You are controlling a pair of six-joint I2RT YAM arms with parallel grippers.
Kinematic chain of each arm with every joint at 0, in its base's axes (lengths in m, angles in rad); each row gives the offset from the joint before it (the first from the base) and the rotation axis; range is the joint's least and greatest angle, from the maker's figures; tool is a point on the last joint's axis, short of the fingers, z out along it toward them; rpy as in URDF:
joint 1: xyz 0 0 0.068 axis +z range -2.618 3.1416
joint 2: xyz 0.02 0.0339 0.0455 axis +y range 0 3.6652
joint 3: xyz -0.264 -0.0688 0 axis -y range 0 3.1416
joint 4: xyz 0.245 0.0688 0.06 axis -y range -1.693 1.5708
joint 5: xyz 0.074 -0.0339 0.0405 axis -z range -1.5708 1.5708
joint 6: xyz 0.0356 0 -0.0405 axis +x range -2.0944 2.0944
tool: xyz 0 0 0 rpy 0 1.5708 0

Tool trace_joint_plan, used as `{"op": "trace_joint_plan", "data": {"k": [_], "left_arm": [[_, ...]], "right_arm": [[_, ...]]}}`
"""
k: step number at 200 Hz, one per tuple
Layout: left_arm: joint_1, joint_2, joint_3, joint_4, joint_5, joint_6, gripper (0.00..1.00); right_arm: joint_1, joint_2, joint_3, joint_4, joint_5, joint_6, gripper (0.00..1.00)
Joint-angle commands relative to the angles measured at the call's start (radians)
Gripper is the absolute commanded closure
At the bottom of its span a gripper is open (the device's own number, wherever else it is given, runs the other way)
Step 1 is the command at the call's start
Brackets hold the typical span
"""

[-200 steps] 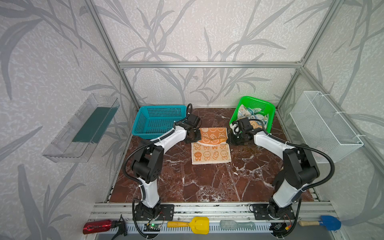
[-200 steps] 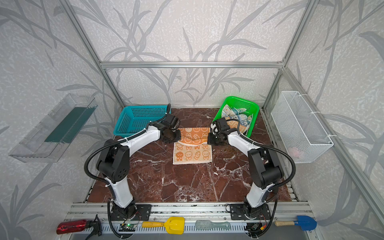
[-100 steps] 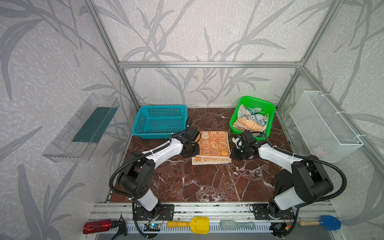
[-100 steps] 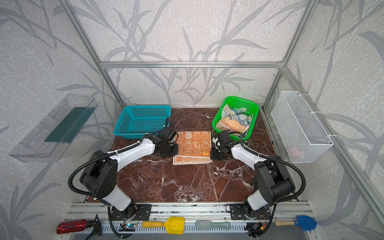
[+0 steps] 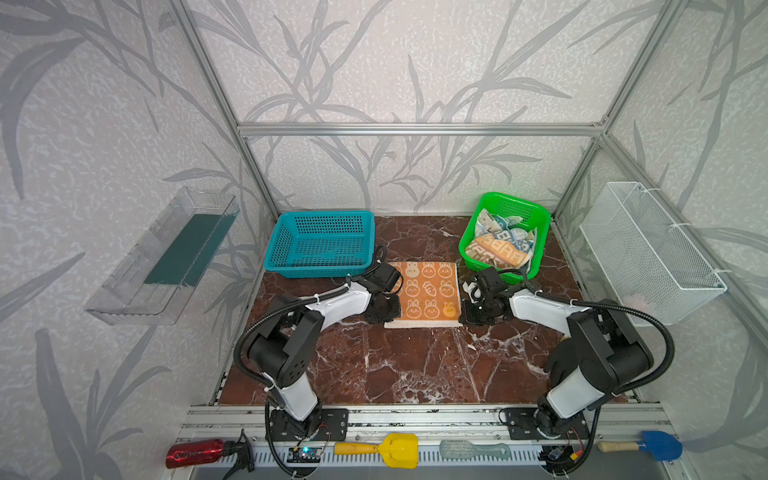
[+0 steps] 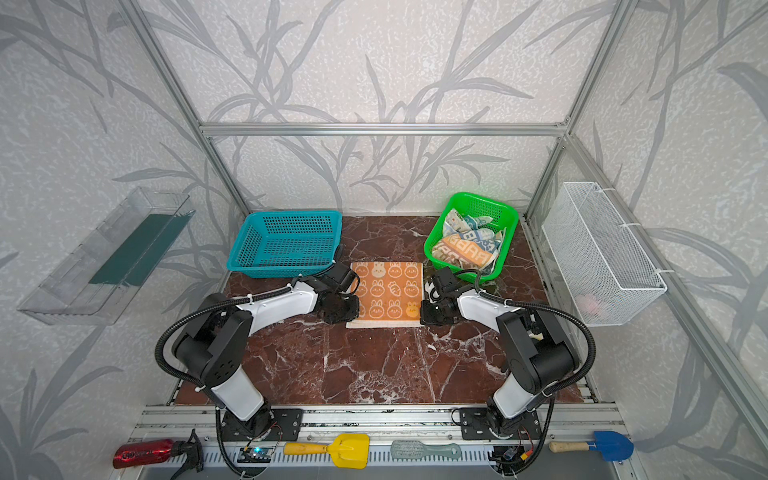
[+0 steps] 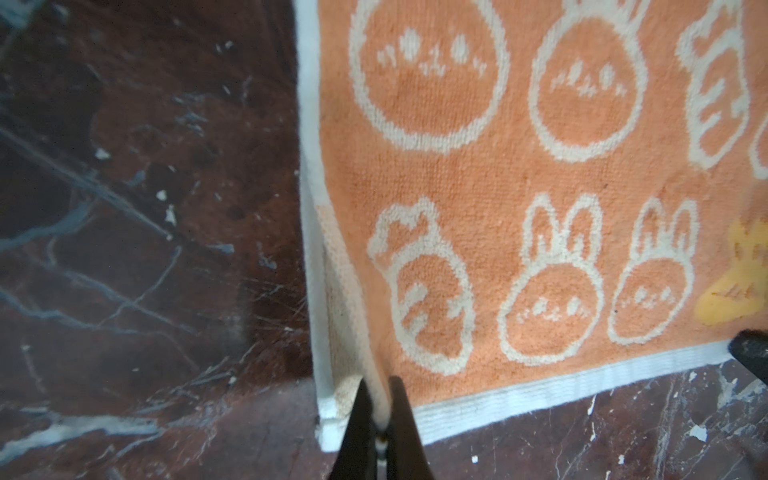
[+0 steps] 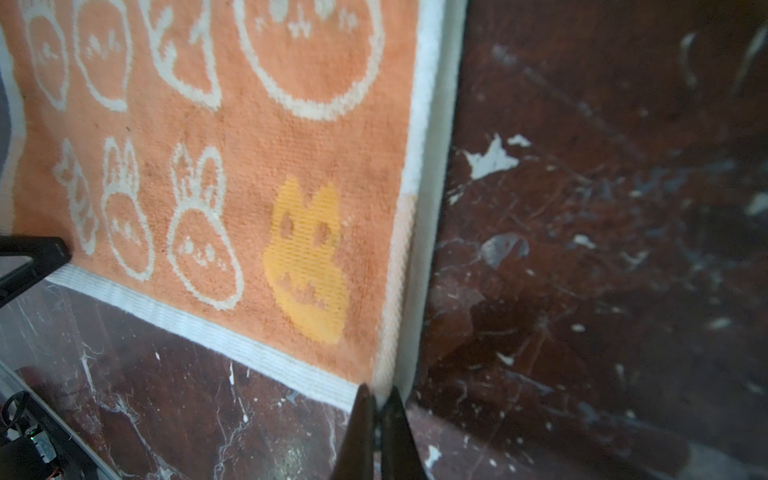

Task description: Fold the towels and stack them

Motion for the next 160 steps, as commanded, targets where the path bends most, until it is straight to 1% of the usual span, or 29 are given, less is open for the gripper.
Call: {"op": "trace_joint_plan", "data": {"k": [1, 43, 73, 98, 127, 160], "left_arm": [[-0.001, -0.042, 0.0, -0.043, -0.037, 0.003, 1.0], [-0.001, -0.038, 0.006, -0.052, -0.002, -0.007, 1.0], [0.0, -0.101, 0.047, -0.108, -0.035, 0.0, 1.0], [-0.001, -0.126, 0.077, -0.141, -0.032, 0.002, 1.0], [-0.007, -0.133, 0.054, -0.131, -0.024, -0.014, 1.0], [-0.017, -0.12, 0.005, -0.089, -0.004, -0.035, 1.0]], "right_arm": [[0.004, -0.024, -0.001, -0.012, 0.034, -0.002, 1.0], [0.004, -0.01, -0.013, 0.002, 0.033, 0.003, 1.0], [0.003, -0.046, -0.018, 0.003, 0.023, 0.006, 1.0], [0.003, -0.085, -0.007, -0.019, 0.025, 0.002, 1.0], [0.003, -0.121, -0.012, -0.04, 0.02, -0.002, 1.0], [0.004, -0.088, -0.046, -0.013, 0.023, -0.001, 1.0]]}}
